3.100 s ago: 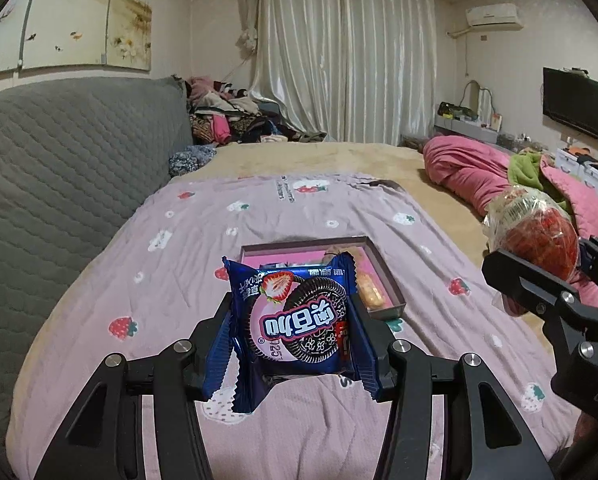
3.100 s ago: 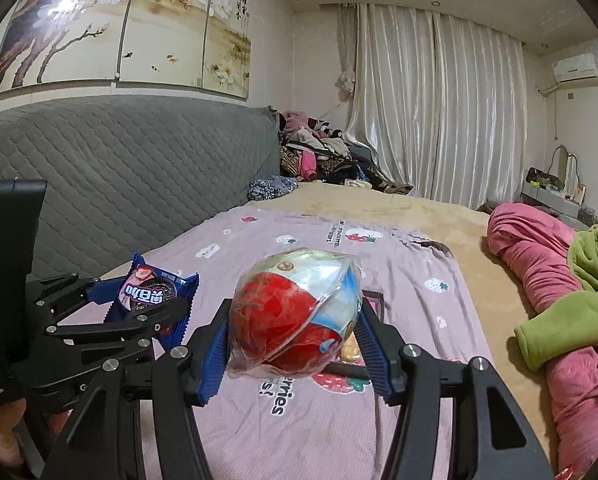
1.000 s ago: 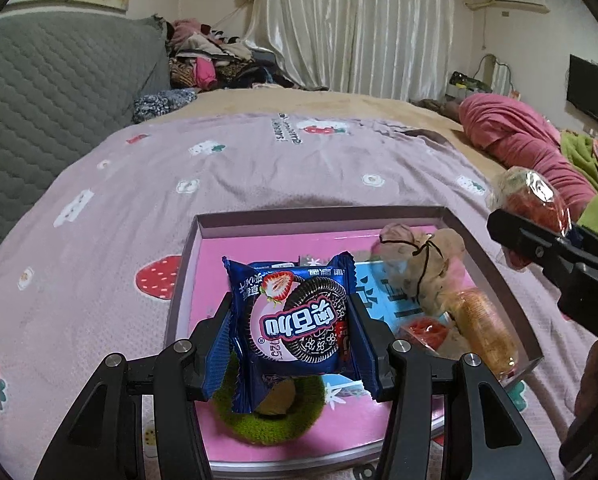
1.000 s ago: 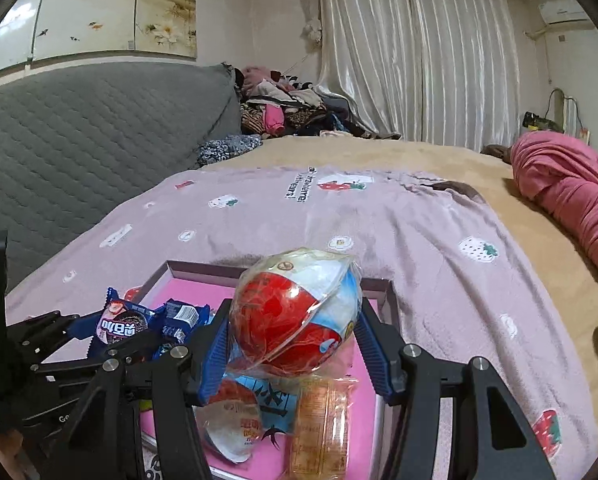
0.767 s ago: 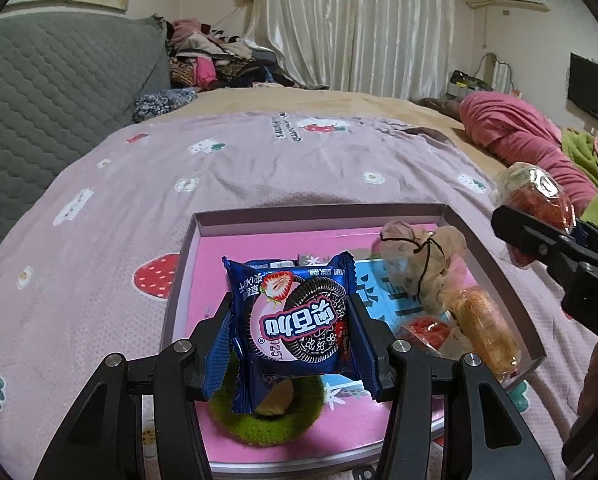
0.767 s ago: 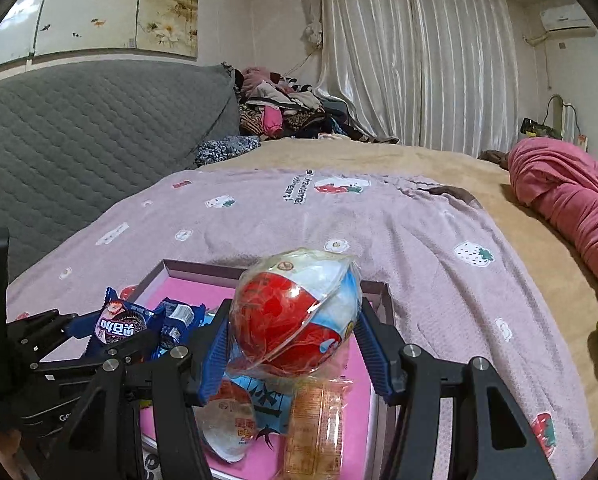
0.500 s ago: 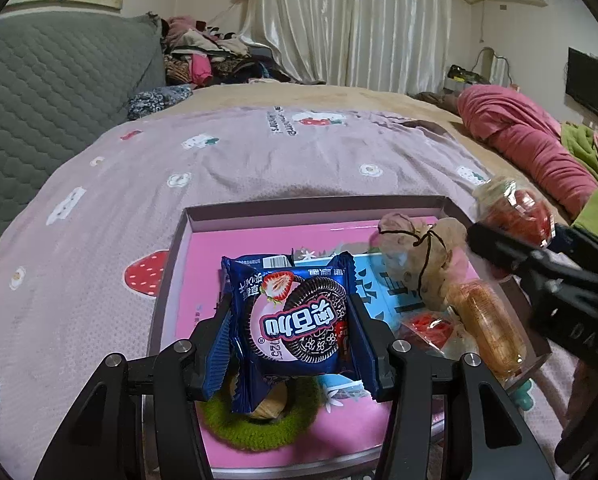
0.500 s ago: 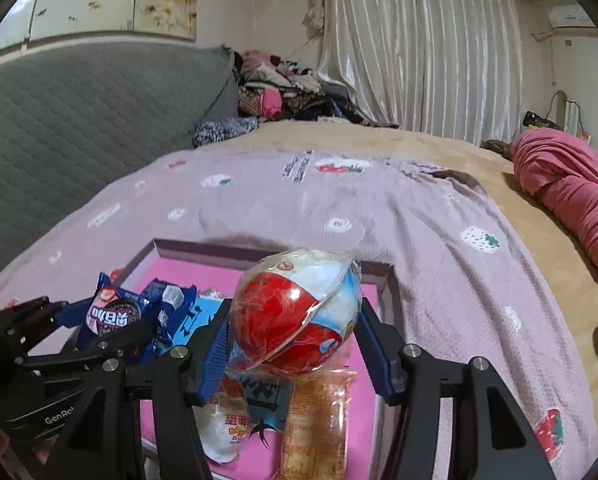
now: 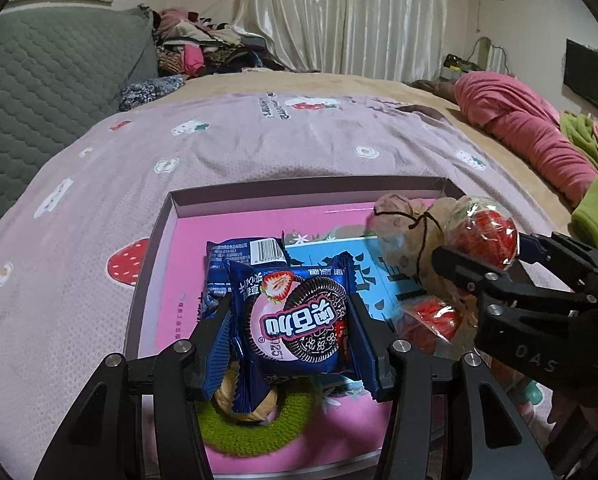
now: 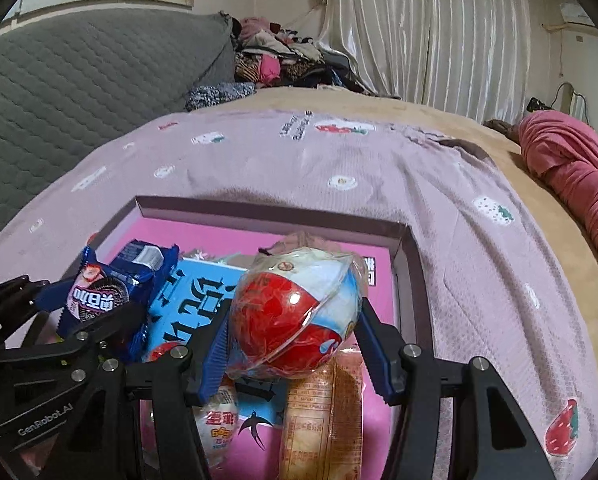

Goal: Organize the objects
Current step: 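Lower cookie packet into tray with left tool while right tool lowers red egg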

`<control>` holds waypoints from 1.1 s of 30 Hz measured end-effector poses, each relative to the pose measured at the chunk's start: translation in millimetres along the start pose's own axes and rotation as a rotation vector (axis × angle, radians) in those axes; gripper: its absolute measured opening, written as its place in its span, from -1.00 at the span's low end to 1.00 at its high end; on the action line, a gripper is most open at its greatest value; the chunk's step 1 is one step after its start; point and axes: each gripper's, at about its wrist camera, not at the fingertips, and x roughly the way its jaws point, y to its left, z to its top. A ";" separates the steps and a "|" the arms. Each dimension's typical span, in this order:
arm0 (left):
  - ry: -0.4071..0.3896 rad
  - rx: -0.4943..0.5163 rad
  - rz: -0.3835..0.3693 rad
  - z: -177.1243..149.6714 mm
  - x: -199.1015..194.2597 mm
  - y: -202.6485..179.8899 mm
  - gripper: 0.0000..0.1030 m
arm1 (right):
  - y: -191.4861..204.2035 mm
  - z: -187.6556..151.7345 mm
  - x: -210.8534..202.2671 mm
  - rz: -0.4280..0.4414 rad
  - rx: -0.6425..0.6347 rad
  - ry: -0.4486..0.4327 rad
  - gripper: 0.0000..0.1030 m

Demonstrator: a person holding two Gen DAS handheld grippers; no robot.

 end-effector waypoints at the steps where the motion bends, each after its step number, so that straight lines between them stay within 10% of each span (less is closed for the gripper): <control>1: 0.002 0.005 0.001 -0.2 0.9 -1.0 0.07 | -0.8 -0.6 0.9 -0.001 0.001 0.002 0.14; 33: -0.030 -0.019 0.010 2.2 -15.9 5.9 0.49 | -7.3 5.9 -23.1 -0.013 0.035 -0.069 0.58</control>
